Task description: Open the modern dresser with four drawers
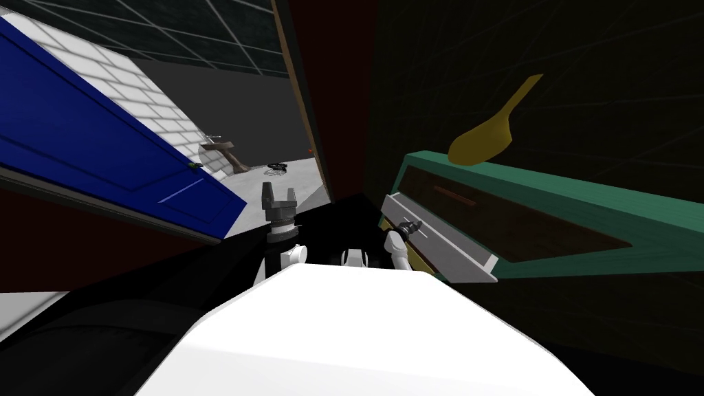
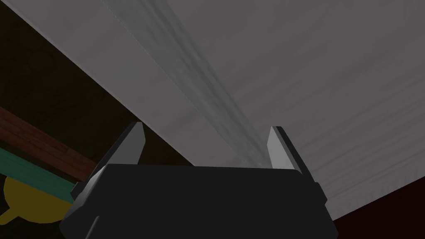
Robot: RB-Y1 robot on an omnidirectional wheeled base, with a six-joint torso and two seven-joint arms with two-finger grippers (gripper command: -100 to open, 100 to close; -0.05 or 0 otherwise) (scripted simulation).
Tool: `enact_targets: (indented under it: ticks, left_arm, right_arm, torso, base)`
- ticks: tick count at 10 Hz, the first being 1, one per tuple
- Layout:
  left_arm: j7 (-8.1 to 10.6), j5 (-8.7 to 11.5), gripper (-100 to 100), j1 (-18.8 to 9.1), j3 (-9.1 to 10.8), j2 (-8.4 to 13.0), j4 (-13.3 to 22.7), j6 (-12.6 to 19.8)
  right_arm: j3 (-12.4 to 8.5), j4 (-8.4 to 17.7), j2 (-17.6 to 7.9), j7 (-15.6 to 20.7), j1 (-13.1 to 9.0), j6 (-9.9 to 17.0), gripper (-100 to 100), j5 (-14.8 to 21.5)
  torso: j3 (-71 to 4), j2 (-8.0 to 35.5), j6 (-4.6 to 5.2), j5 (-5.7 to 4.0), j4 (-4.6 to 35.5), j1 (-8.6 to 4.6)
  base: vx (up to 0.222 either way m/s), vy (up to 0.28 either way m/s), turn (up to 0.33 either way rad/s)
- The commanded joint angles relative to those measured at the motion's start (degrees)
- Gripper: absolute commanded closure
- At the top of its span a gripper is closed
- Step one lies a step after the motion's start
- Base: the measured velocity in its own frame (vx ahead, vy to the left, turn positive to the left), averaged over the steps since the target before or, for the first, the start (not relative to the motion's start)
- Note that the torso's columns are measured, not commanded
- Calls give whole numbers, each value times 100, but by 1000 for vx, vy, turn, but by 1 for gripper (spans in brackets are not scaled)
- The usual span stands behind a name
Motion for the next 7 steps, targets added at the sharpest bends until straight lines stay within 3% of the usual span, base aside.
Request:
enact_targets:
  ticks: [1, 2, 3, 4, 7]
  left_arm:
    - [0, 0, 0, 0, 0, 0, 0, 0]
    - [0, 0, 0, 0, 0, 0, 0, 0]
    - [0, 0, 0, 0, 0, 0, 0, 0]
    - [0, 0, 0, 0, -1, -1, 0, 0]
    - [0, 0, 0, 0, -1, -1, 0, 0]
  right_arm:
    - [-58, -231, 65, 397, -162, -48, -100, -132]
    - [-76, -301, 103, 545, -215, -65, -100, -185]
    - [-65, -200, 112, 455, -122, -64, -100, -188]
    - [-60, -188, 122, 498, -112, -72, 0, -205]
    - [-50, -116, 121, 496, -65, -97, 0, -238]
  torso:
    - [8, 18, 2, 9, 11, 7]
    - [14, 30, 3, 17, 21, 13]
    - [19, 43, 1, 28, 35, 22]
    - [18, 36, 7, 18, 21, 19]
    - [-1, 1, 5, -7, -5, -16]
  base:
    - [-36, -11, -35]
    - [-36, -10, -42]
    - [-5, -7, 12]
    - [9, 1, 21]
    - [6, 4, 14]
